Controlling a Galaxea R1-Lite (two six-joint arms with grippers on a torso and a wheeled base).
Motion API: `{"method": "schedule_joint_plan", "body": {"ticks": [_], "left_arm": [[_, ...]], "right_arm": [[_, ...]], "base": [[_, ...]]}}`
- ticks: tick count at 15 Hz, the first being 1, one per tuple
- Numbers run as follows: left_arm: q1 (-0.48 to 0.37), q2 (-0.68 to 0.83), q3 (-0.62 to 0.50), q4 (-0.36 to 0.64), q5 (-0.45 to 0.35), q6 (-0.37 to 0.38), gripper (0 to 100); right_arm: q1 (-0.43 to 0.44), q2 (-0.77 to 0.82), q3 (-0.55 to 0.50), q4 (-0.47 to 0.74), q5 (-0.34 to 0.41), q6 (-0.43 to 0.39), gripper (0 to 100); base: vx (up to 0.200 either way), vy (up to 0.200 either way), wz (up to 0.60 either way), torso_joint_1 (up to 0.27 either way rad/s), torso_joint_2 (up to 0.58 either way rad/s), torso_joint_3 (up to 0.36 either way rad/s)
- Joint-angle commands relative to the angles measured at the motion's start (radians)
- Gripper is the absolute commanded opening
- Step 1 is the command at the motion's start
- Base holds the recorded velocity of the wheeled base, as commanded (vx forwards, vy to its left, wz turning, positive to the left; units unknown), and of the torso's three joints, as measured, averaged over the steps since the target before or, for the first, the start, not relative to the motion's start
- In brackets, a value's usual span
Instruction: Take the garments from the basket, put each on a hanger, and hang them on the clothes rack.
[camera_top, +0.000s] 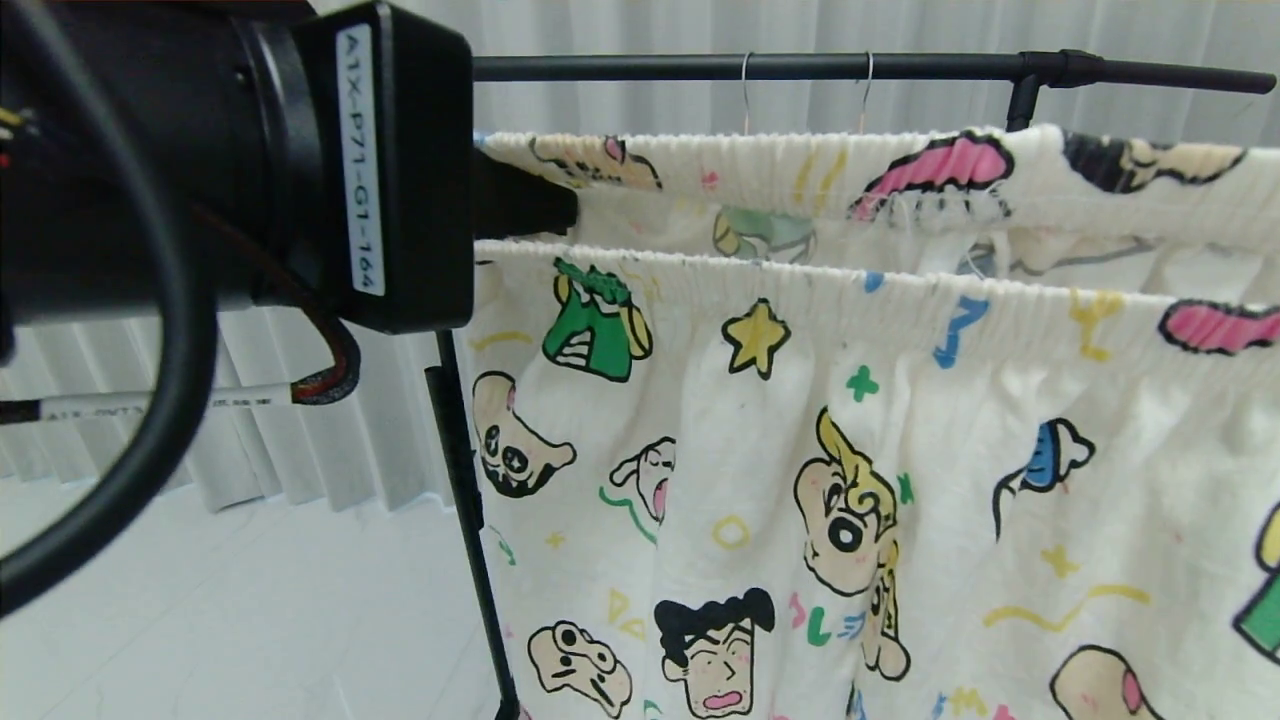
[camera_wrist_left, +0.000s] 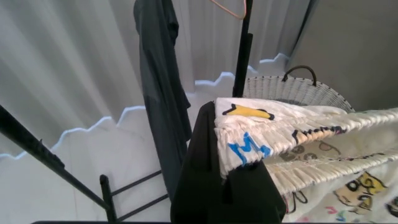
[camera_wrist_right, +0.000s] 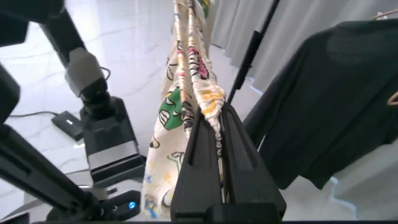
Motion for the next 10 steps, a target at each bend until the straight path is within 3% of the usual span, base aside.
{"method": "schedule_joint_plan", "body": {"ticks": [1, 4, 5, 8, 10], "left_arm": [[0.0, 0.008, 0.0, 0.0, 0.001, -0.002, 0], [0.0, -0.012, 0.005, 0.001, 0.0, 0.001, 0], [0.001, -0.032, 0.008, 0.038, 0.001, 0.0, 0], [-0.003, -0.084, 0.009, 0.195, 0.0, -0.026, 0], [-0.045, -0.113, 0.008, 0.256, 0.0, -0.074, 0]], "right_arm": [[0.028, -0.005, 0.01, 0.0, 0.0, -0.001, 0], [-0.001, 0.001, 0.039, -0.001, -0.077, -0.005, 0], [-0.051, 0.031, 0.05, -0.021, -0.163, -0.017, 0], [-0.145, 0.11, 0.094, -0.239, -0.181, -0.04, 0], [-0.148, 0.18, 0.11, -0.412, -0.173, -0.04, 0]], "base": [[0.0, 0.0, 0.0, 0.0, 0.0, 0.0], [0.0, 0.0, 0.0, 0.0, 0.0, 0.0], [0.0, 0.0, 0.0, 0.0, 0.0, 0.0], [0.0, 0.0, 0.0, 0.0, 0.0, 0.0], [0.0, 0.0, 0.0, 0.0, 0.0, 0.0]]}}
